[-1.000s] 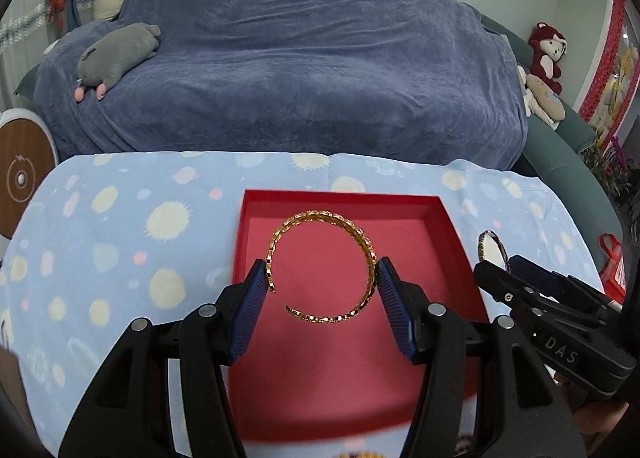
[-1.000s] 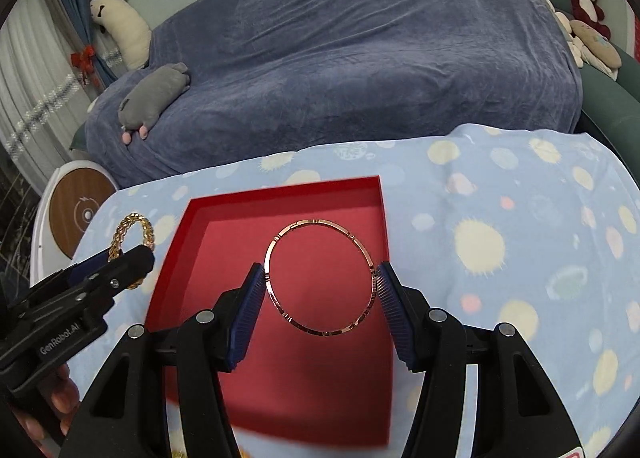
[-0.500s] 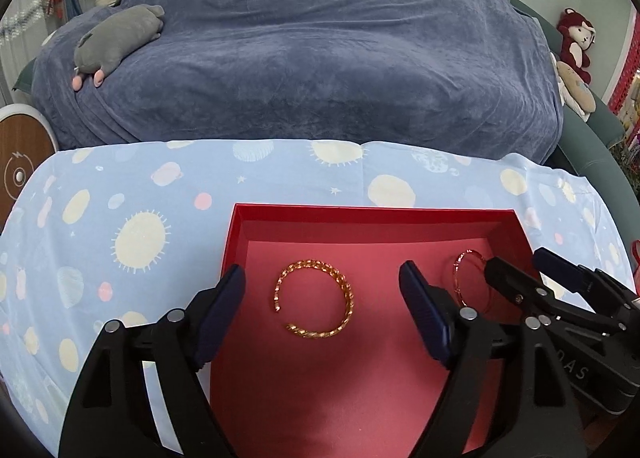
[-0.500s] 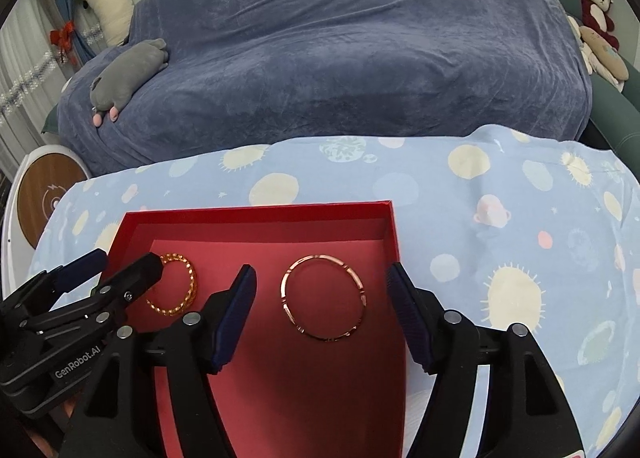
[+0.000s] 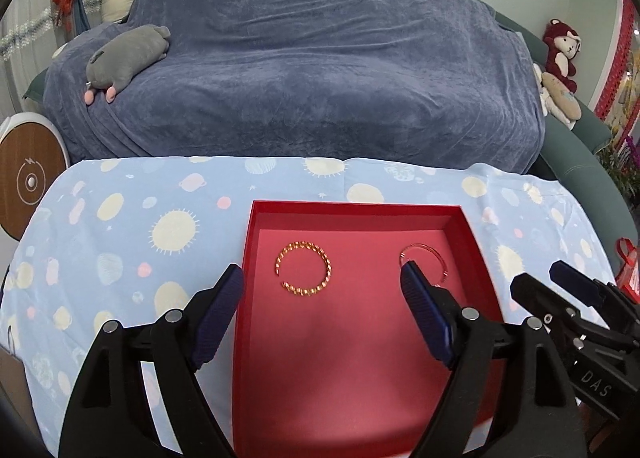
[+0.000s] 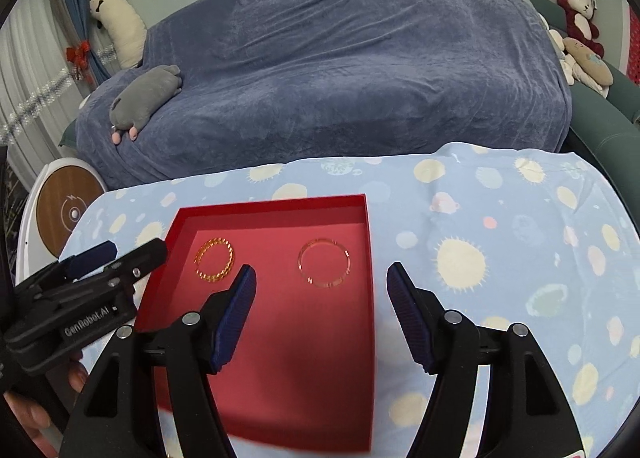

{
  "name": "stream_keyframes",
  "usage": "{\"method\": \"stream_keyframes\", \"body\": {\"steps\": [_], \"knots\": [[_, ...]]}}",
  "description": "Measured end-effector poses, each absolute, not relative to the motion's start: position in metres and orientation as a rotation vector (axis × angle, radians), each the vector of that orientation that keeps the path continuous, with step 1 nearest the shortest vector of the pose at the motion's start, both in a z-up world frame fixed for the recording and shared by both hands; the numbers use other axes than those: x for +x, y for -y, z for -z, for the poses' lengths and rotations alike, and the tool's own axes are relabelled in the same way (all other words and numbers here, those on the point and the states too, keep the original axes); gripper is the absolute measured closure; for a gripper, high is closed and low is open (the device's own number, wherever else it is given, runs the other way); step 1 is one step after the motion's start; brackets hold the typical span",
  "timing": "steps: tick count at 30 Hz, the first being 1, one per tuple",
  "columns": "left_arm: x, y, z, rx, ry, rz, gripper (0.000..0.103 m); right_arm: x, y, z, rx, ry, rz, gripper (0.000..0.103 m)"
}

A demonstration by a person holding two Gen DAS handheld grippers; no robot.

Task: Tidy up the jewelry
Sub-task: 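Withdraw both grippers from the box back toward the bracelets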

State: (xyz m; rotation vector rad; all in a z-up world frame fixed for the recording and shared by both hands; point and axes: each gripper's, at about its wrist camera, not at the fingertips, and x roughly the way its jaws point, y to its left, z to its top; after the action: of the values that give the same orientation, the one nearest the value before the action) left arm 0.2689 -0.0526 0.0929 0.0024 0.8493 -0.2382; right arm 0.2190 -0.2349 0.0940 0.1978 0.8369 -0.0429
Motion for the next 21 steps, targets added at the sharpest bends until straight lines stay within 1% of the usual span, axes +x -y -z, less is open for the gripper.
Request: {"method": "stream_keyframes", "body": {"steps": [4,8,14,21], "knots": [[0.233,0.042,-0.102,0.014,-0.843,0.247,0.023,0.176,0.233,-0.101,0.18,-0.833,0.046,0.038],[0.192,0.026,-0.097,0.009,-0.858,0.235,0.021,0.133,0.235,-0.095,0.185,-0.849,0.059,0.038],[0.138,0.004,-0.069,-0.005,-0.921,0.216,0.021,0.071,0.238,-0.064,0.223,-0.92,0.096,0.038],[0.089,-0.01,-0.022,0.008,-1.019,0.176,0.021,0.023,0.236,-0.034,0.262,-0.98,0.124,0.038]]}}
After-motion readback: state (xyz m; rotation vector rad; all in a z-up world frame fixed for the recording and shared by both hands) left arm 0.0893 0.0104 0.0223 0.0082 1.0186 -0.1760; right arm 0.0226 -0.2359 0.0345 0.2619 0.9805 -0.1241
